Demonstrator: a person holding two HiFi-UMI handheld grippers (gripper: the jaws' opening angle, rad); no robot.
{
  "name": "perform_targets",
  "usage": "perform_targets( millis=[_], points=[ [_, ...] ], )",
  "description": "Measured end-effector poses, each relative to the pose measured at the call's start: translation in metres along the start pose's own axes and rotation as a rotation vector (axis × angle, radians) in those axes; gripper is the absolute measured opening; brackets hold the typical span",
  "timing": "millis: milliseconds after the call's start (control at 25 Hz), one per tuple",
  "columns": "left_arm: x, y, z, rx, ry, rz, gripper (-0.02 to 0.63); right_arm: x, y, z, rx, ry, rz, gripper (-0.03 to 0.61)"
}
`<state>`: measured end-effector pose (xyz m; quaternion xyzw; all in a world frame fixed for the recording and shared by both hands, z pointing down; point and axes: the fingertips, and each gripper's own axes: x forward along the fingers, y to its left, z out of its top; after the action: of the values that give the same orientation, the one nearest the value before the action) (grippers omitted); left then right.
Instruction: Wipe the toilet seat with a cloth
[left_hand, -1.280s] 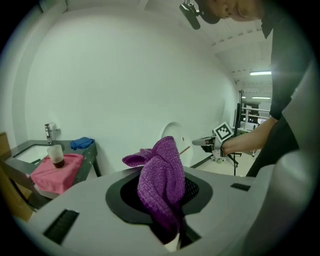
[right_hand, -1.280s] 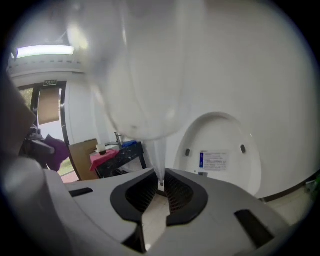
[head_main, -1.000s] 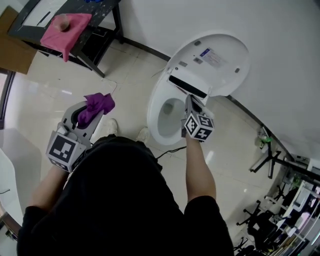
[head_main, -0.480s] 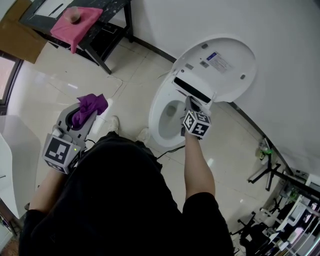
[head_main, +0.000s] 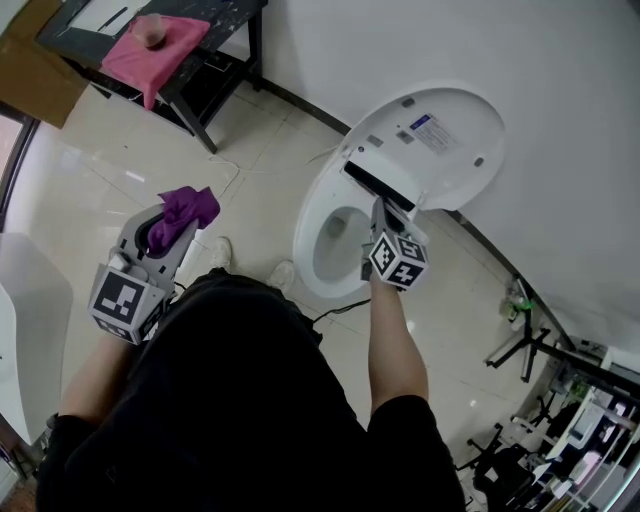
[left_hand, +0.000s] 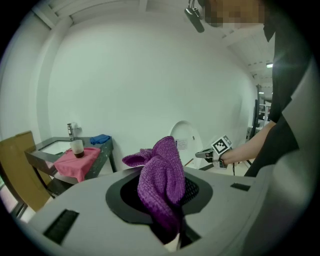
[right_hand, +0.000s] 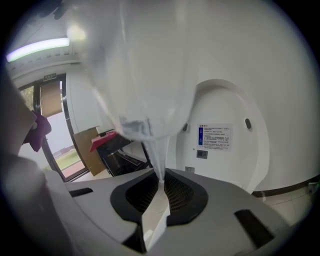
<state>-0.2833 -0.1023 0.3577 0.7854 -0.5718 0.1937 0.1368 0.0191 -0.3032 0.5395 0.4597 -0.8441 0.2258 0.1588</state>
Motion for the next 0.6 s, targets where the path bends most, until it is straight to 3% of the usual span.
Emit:
perform_targets(
  millis=[120, 240, 440, 600],
  points=[
    [0.004, 0.009, -0.006, 0.012, -0.017, 0.003, 0.100, -0.006, 0.026, 0.042, 0.015, -0.091, 0.056, 0.035],
    [0.005, 0.027, -0.016, 0.008, -0.025, -0.016, 0.100, -0.011, 0.086, 0.110, -0.014, -0.215, 0.141, 0.035],
    [-0.034, 0.102, -0.020, -0.021, -0.067, 0.063, 0.100, 0.042, 0.279, 0.249, -0.148, -0.418, 0.419, 0.035],
    [-0.072, 0.161, -0.030, -0.066, -0.104, 0.159, 0.100, 0.128, 0.417, 0.298, -0.310, -0.392, 0.530, 0.035]
  ],
)
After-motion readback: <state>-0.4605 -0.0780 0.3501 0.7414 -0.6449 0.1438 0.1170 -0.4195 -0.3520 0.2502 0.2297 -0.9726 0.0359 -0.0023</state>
